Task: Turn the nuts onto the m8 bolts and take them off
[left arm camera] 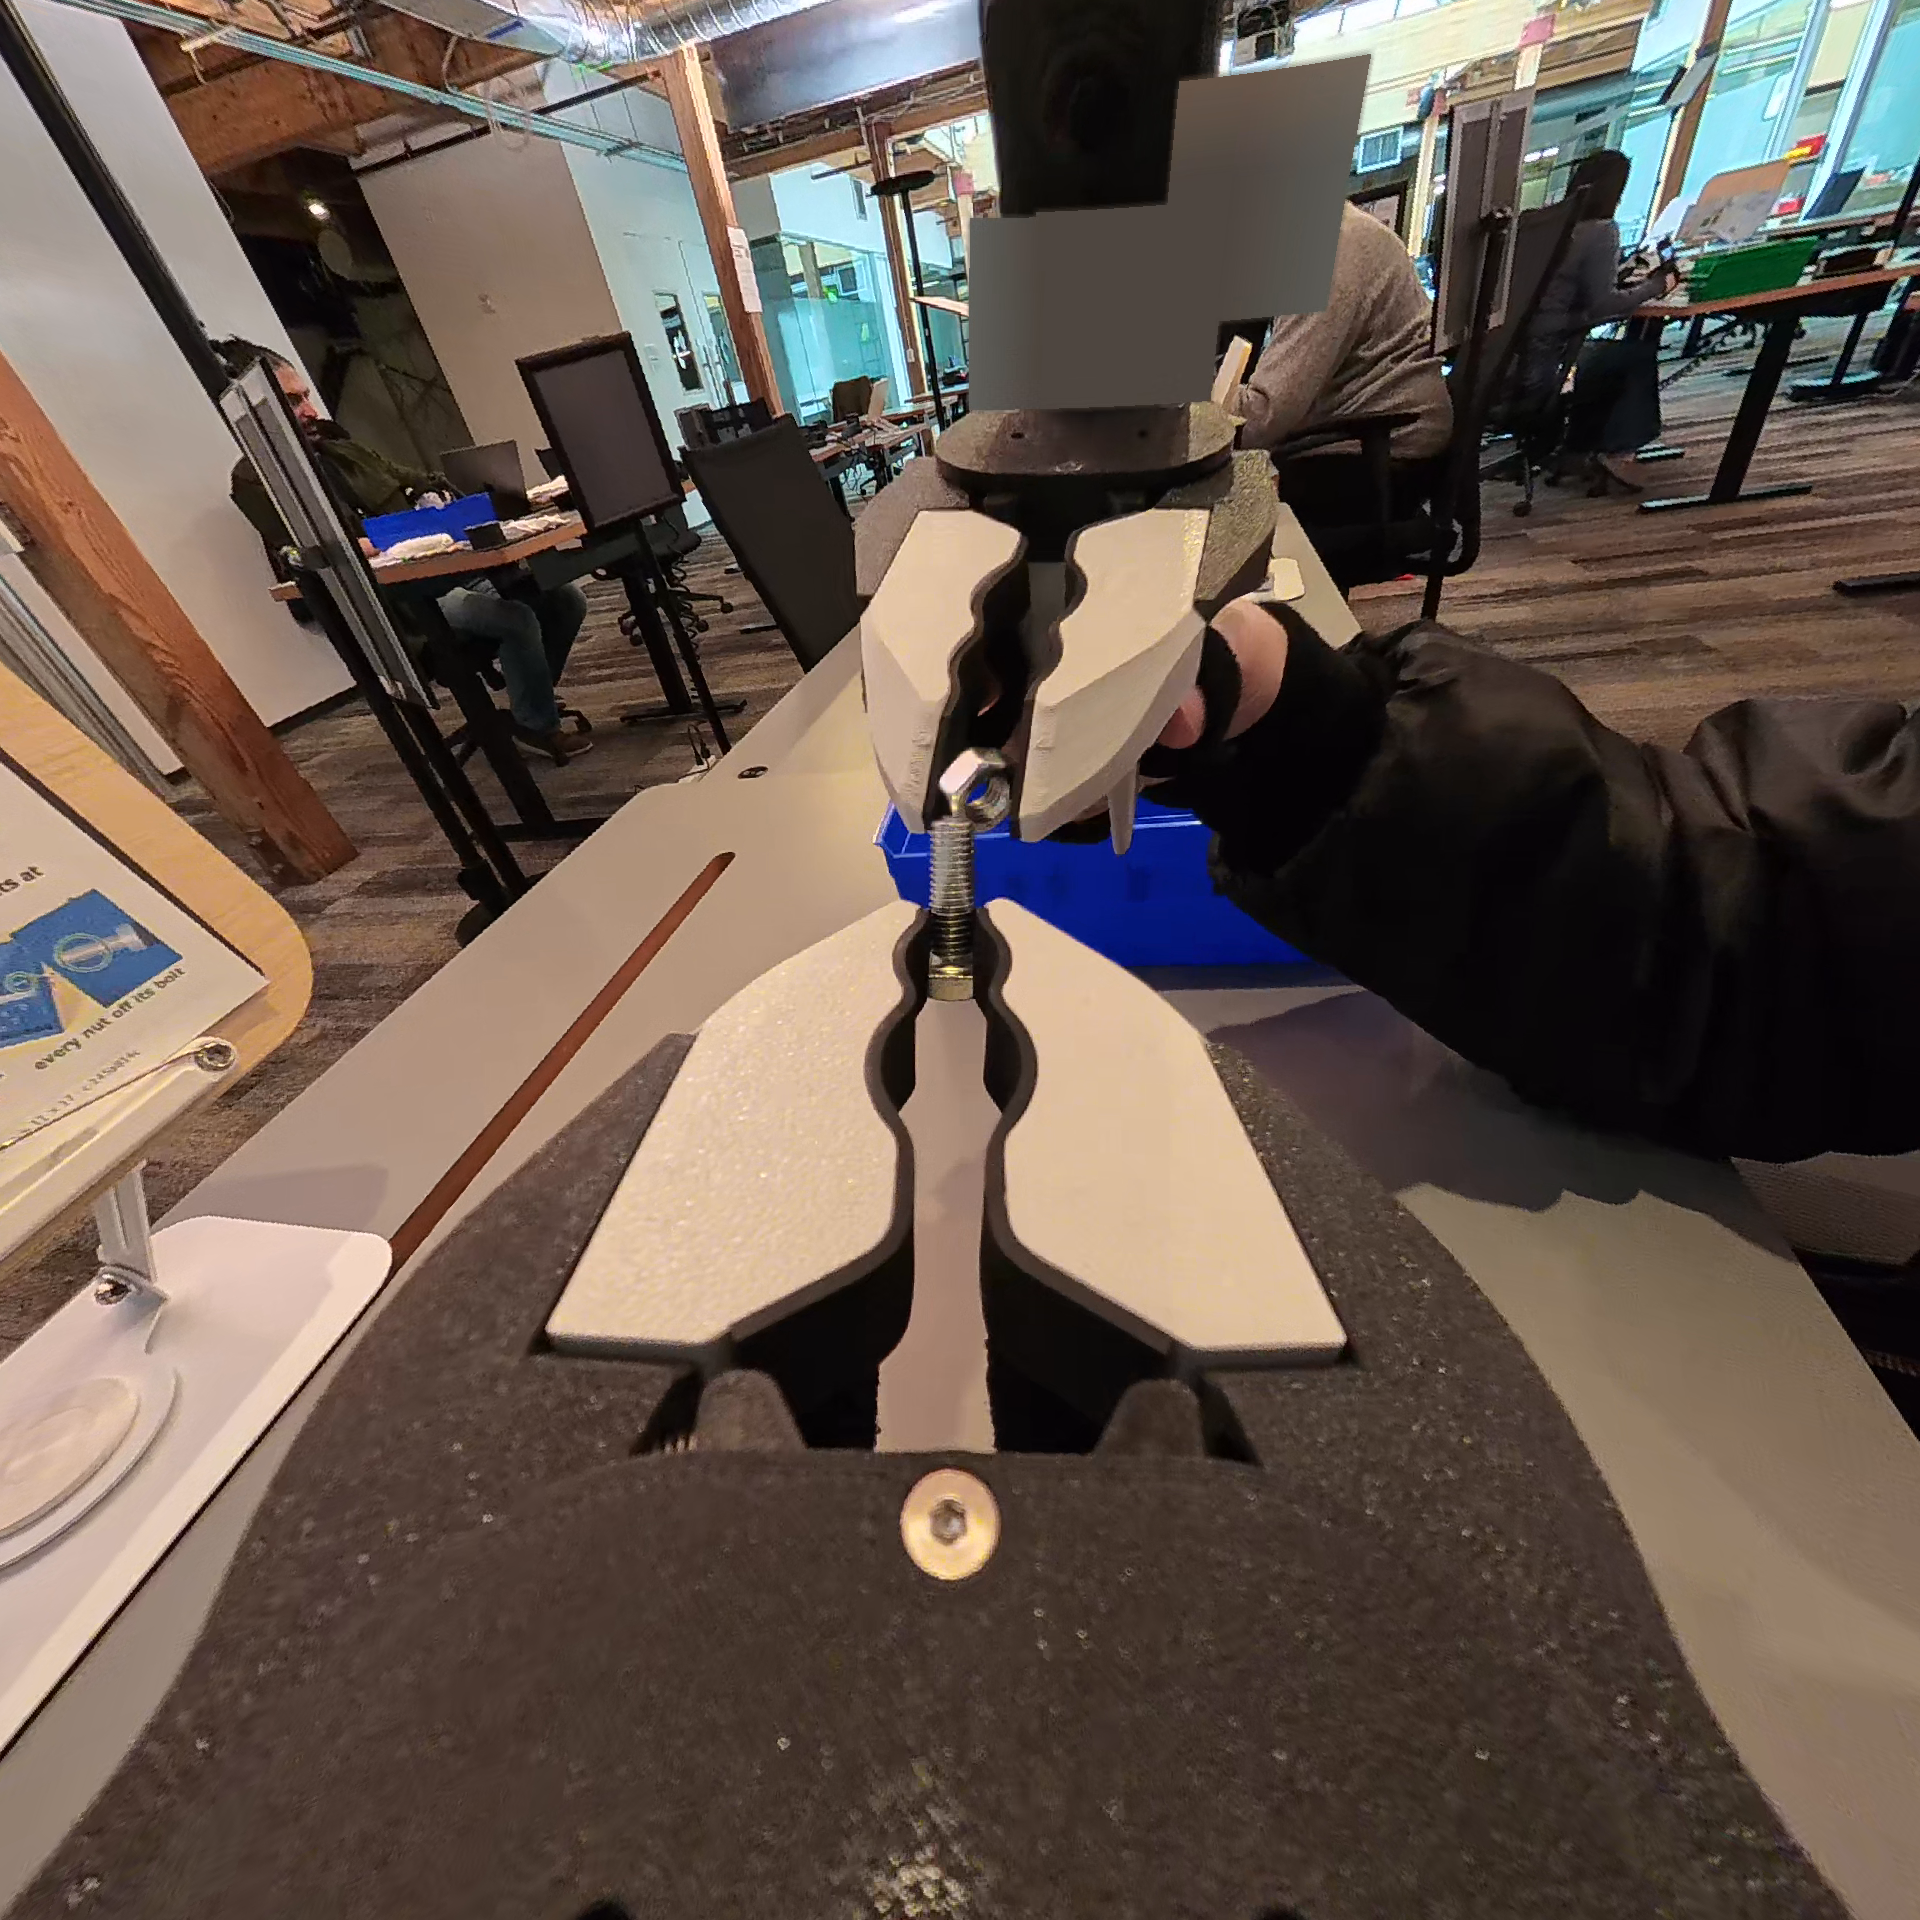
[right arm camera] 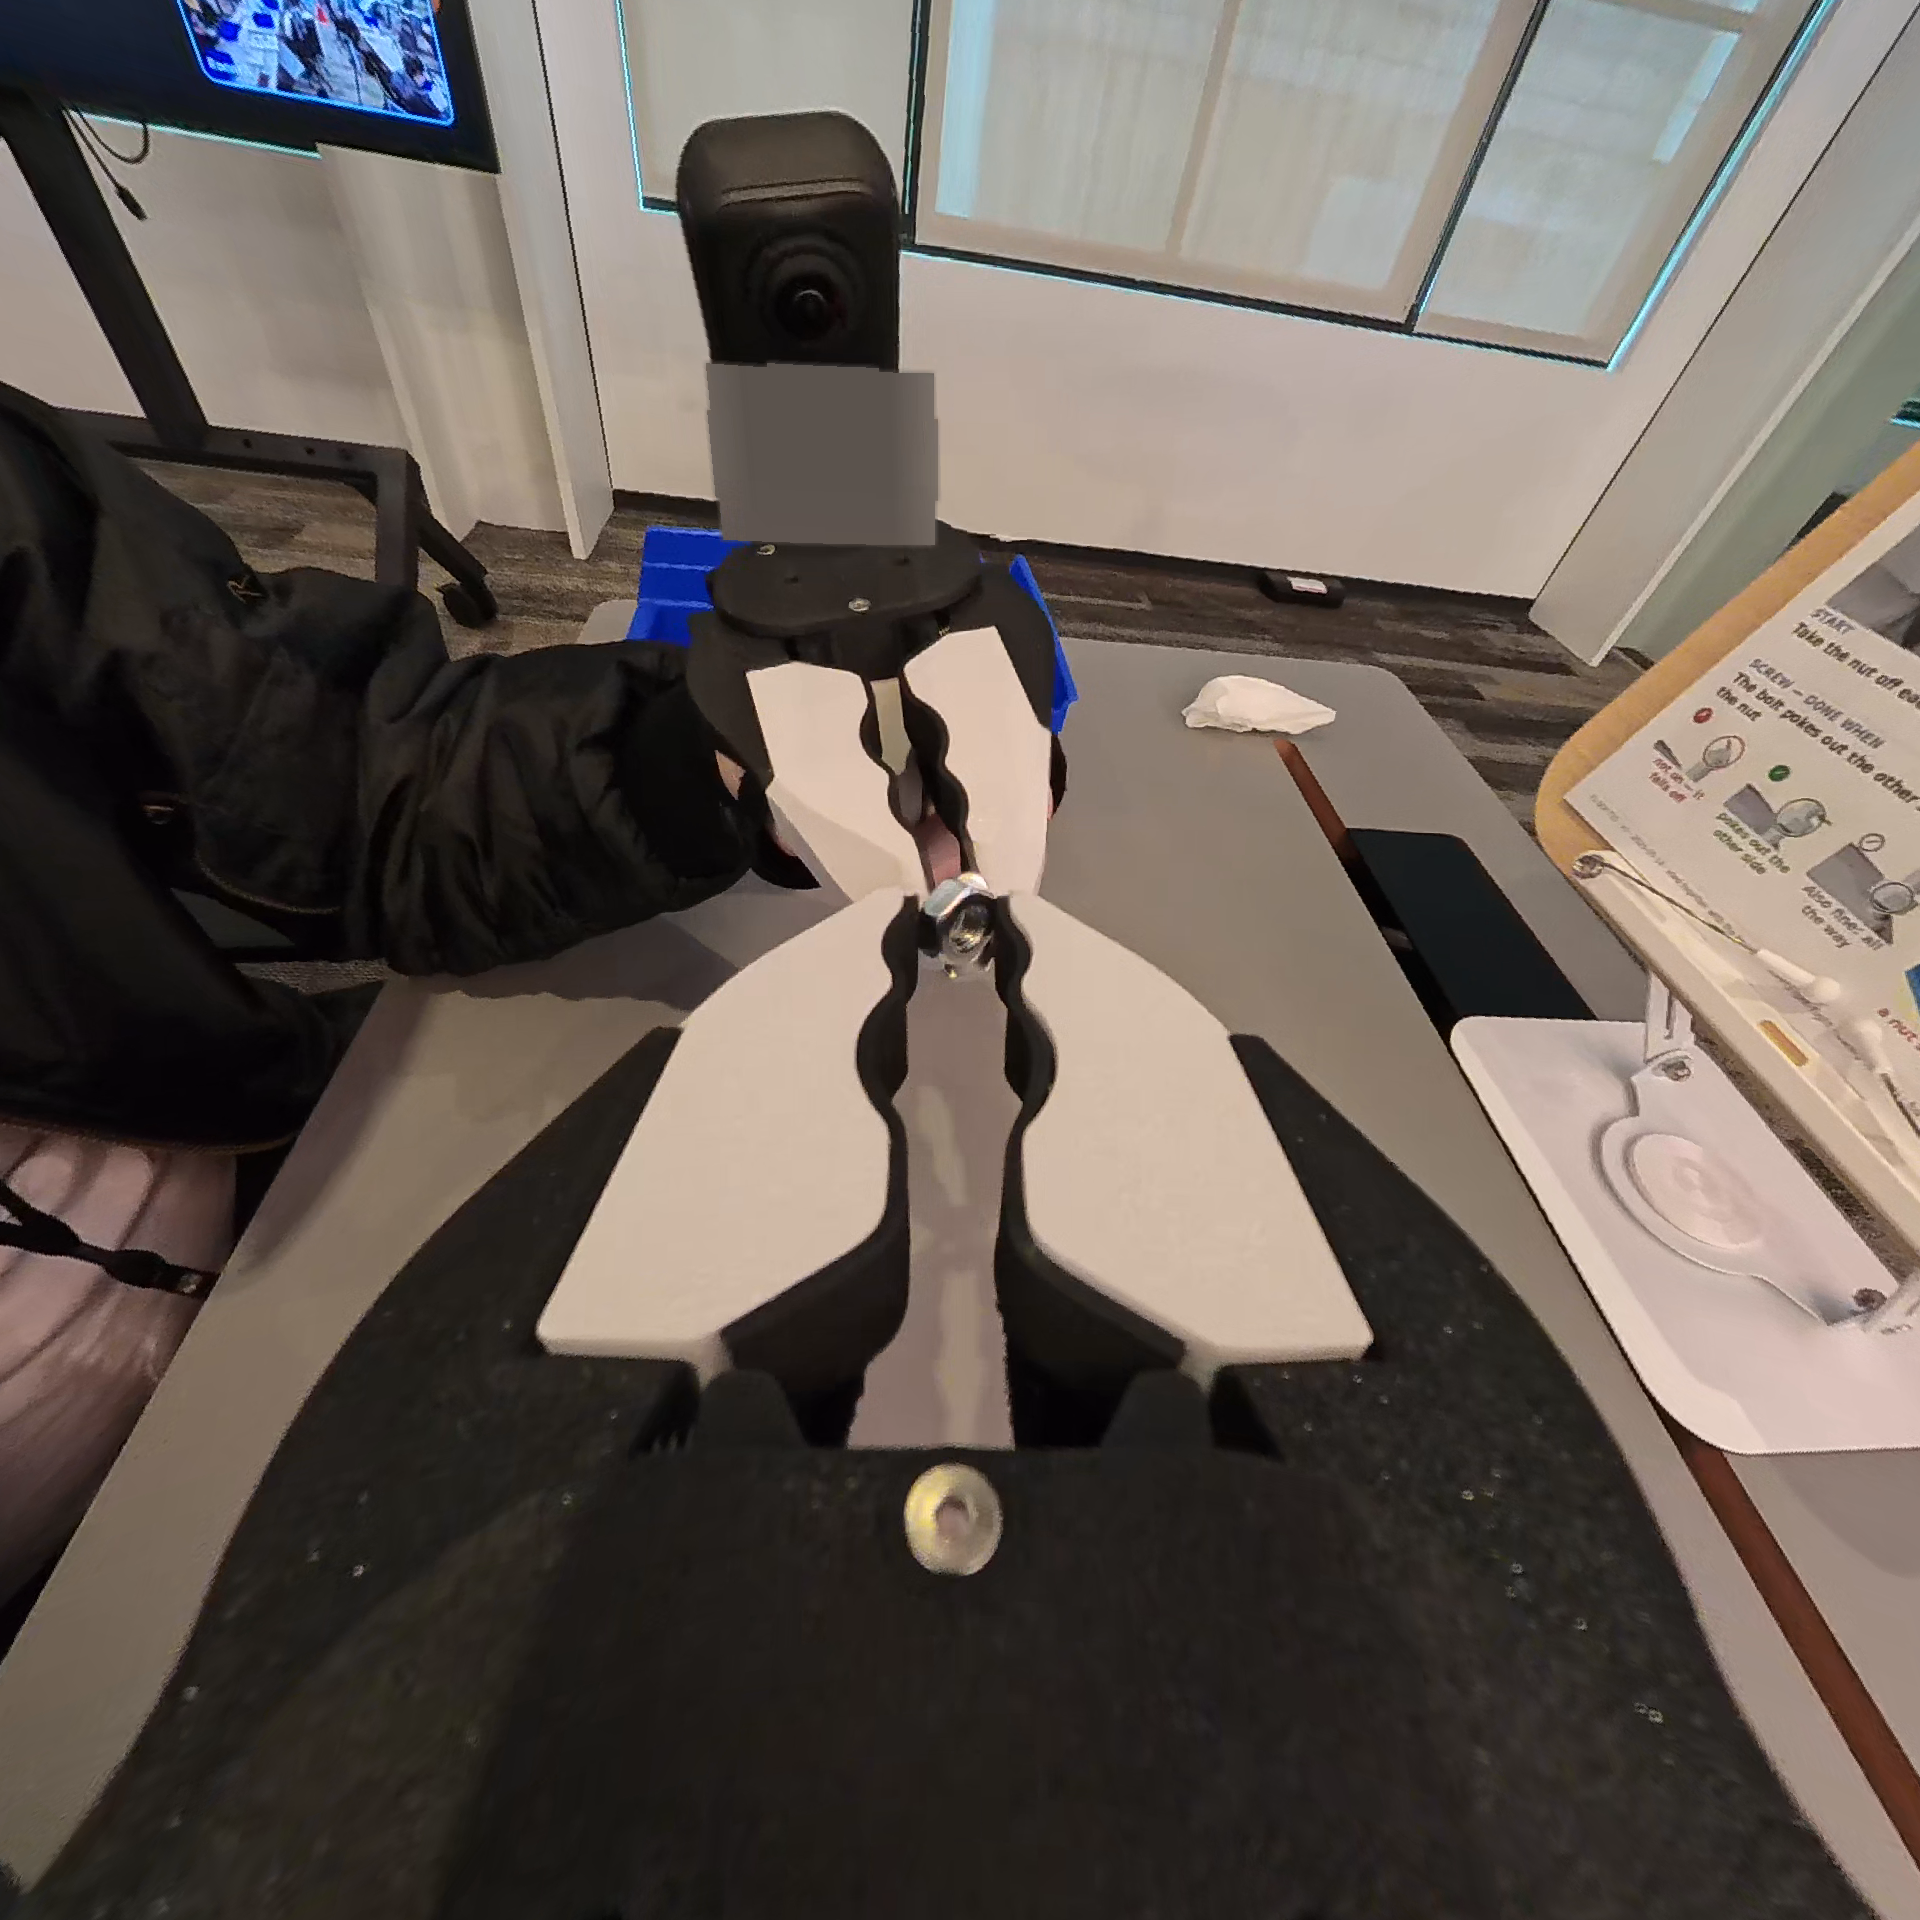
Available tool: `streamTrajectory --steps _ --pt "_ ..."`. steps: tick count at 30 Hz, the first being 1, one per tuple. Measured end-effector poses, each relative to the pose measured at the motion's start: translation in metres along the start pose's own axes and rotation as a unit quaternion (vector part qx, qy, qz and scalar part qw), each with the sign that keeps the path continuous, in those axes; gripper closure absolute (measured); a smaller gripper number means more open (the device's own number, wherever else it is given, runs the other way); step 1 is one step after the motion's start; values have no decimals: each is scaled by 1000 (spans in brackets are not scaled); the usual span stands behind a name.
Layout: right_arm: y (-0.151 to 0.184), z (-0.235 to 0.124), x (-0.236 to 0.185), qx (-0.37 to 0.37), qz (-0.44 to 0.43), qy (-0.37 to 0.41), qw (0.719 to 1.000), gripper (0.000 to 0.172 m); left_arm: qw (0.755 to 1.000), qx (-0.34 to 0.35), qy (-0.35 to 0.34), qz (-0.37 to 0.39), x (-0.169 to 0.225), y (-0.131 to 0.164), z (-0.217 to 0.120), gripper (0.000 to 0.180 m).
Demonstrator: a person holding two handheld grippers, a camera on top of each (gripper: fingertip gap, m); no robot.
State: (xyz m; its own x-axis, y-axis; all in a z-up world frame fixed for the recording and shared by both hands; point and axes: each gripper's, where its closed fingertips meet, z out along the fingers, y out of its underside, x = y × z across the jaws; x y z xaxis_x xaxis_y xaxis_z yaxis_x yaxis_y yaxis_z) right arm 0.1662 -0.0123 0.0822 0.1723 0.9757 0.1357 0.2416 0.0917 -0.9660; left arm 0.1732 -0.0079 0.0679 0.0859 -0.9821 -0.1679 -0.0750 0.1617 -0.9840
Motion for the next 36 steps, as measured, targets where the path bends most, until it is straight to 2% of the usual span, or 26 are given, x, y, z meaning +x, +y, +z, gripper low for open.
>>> streamTrajectory --steps 5,8,10,12,14,17,19,22,24,33,36 --pt "-3 -3 8 0 -26 39 999 159 1000 -15 4 8 1 4 -1 173" --pt "-2 -5 -1 -28 -129 60 989 159 999 -38 14 6 3 11 0 173" --pt "1 -8 0 -70 -205 105 971 159 999 -43 20 5 5 12 0 173" --pt "11 -9 -1 -121 -244 118 955 159 998 -53 21 2 4 14 -1 173" --pt "30 -11 -1 -170 -233 103 952 159 998 -65 10 -1 -1 18 -3 173" --pt "65 -7 9 -201 -182 72 960 159 998 -60 -9 -15 -12 17 -12 173" --pt "105 2 9 -242 -128 19 962 159 998 -58 -26 -23 -21 14 -20 173" --pt "174 12 6 -340 -36 -48 938 159 997 -57 -49 -29 -33 11 -33 173" --pt "201 21 6 -375 -11 -63 925 159 996 -52 -61 -40 -40 9 -41 173" --pt "241 38 3 -447 -31 -73 891 159 994 -50 -79 -50 -49 7 -52 173" --pt "241 41 5 -443 -40 -68 893 159 995 -50 -77 -49 -48 6 -52 173"
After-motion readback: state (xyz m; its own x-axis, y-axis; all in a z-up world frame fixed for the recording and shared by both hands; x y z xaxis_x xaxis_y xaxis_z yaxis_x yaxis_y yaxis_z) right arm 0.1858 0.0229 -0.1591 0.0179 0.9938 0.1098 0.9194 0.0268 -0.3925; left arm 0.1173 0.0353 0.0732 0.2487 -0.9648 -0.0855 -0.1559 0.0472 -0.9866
